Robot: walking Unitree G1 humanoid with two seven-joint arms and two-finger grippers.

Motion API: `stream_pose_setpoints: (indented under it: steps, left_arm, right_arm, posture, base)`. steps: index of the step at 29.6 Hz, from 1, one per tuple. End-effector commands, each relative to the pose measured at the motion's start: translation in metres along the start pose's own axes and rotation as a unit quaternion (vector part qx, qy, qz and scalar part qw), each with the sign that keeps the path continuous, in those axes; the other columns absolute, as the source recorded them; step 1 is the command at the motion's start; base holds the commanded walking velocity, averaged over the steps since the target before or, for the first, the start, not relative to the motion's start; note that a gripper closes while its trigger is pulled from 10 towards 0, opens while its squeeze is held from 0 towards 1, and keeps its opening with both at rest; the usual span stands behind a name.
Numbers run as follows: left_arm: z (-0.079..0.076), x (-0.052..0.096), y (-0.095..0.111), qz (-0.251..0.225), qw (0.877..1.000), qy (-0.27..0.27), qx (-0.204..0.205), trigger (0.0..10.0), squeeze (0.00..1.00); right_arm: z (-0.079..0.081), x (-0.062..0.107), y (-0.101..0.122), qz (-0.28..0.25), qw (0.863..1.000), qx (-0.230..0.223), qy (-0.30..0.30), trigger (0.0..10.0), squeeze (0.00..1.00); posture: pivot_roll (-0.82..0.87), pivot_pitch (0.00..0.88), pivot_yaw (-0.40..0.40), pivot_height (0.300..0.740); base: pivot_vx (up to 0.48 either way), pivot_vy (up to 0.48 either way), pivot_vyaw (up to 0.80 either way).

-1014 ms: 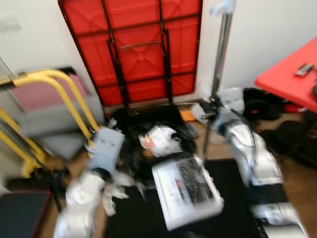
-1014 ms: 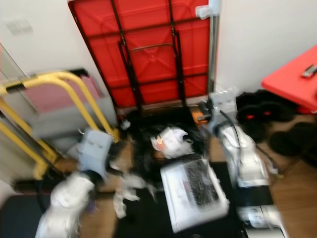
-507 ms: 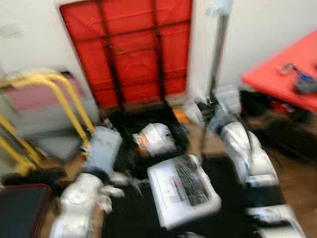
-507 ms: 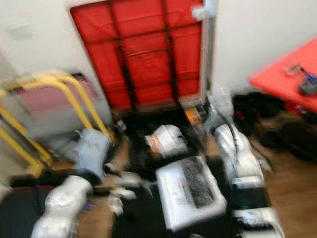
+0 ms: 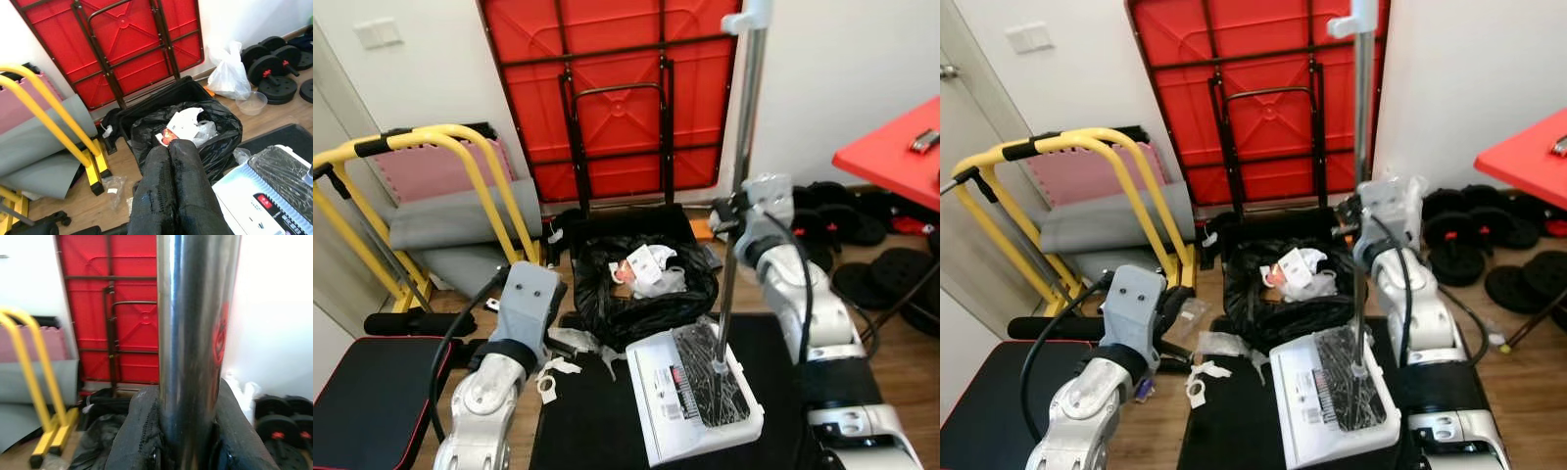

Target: Sweep floor

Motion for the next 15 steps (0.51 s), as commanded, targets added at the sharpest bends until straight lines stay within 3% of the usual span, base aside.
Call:
stream_pose_setpoints:
  steps: [1, 10, 15]
  left_arm:
    - [0.008, 0.001, -0.004, 0.013, 0.999, 0.035, -0.009, 10.0, 0.0]
    - [0.007, 0.003, -0.002, 0.011, 0.999, 0.032, -0.01, 10.0, 0.0]
    - [0.006, 0.006, -0.001, 0.009, 0.999, 0.031, -0.011, 10.0, 0.0]
  right_arm:
    - [0.007, -0.003, 0.019, -0.037, 0.999, -0.009, 0.009, 10.0, 0.0]
    - [0.009, -0.009, 0.021, -0.05, 0.999, -0.022, 0.005, 10.0, 0.0]
    - [0.001, -0.014, 0.025, -0.064, 0.998, -0.019, -0.013, 10.0, 0.0]
  posture:
    - [-0.12, 0.026, 0.02, 0.7]
    - [-0.11, 0.039, 0.018, 0.675]
    - [-0.11, 0.055, 0.015, 0.66]
  base:
    - [0.0, 0.0, 0.0]
    - [0.0, 0.0, 0.0]
    - [0.0, 0.0, 0.0]
Point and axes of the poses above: a point about 5 cm out from each wrist's last joint towards the gripper, its own x axis pointing back from the gripper into the wrist, its own y axis along the axis of the wrist's last joint, z = x × y, the point moved 5 cm from there along -x, pointing out of the wrist towards the gripper, and after that the axes turned 12 degrees about -x, right-handed, at the moved point
